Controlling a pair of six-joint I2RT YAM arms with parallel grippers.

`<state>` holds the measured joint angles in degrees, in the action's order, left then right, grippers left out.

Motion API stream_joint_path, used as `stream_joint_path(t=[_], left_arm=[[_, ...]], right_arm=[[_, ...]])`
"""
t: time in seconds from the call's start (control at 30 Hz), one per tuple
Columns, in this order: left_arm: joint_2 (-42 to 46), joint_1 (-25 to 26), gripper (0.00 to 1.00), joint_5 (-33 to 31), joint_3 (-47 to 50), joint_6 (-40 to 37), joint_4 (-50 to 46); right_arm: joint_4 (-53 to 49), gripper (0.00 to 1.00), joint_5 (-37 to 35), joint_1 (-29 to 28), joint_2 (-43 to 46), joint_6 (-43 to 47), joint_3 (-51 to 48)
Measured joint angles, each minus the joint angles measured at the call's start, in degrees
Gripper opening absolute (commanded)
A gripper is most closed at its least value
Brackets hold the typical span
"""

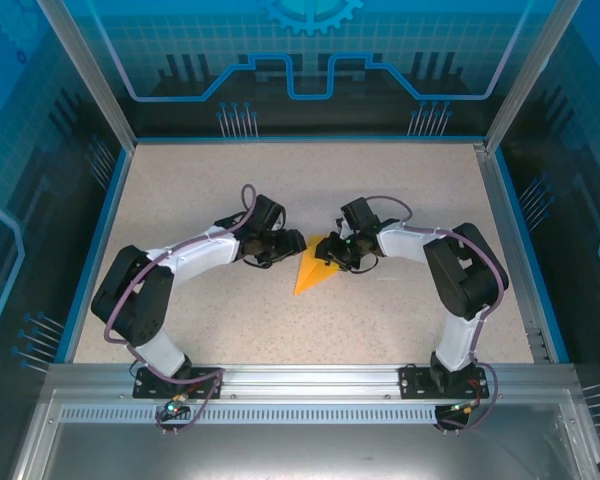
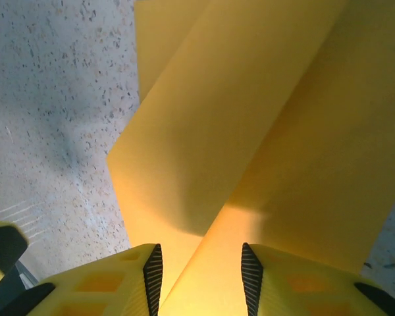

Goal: Fold a paper plane with a square sheet of paper (pick it up from the middle)
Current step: Turn over the paper at the center of the table.

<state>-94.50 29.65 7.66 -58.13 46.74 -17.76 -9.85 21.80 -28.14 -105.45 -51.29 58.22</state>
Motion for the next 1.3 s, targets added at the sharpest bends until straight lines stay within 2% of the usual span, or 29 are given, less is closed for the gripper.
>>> stream_joint_path(t=[0.5, 0.83, 1.03, 1.3], left_arm=[[3.39, -5.05, 0.88, 0.07, 5.2, 0.94, 2.38], [5.31, -6.91, 0.95, 4.2, 6.75, 1.33, 6.25], [5.75, -8.87, 0.99, 10.58, 8.92, 1.38, 9.86], [5.75, -9.73, 0.98, 24.92, 10.58, 3.63, 21.55]], right_arm=[[2.75, 0.31, 1.66, -0.02, -3.61, -1.46, 2.01], [8.66, 0.06, 3.17, -0.74, -3.65, -2.99, 1.27], [12.41, 0.04, 4.66, -0.55, -2.19, -3.39, -0.33], [19.71, 0.05, 14.38, 3.78, 4.39, -4.57, 0.07]])
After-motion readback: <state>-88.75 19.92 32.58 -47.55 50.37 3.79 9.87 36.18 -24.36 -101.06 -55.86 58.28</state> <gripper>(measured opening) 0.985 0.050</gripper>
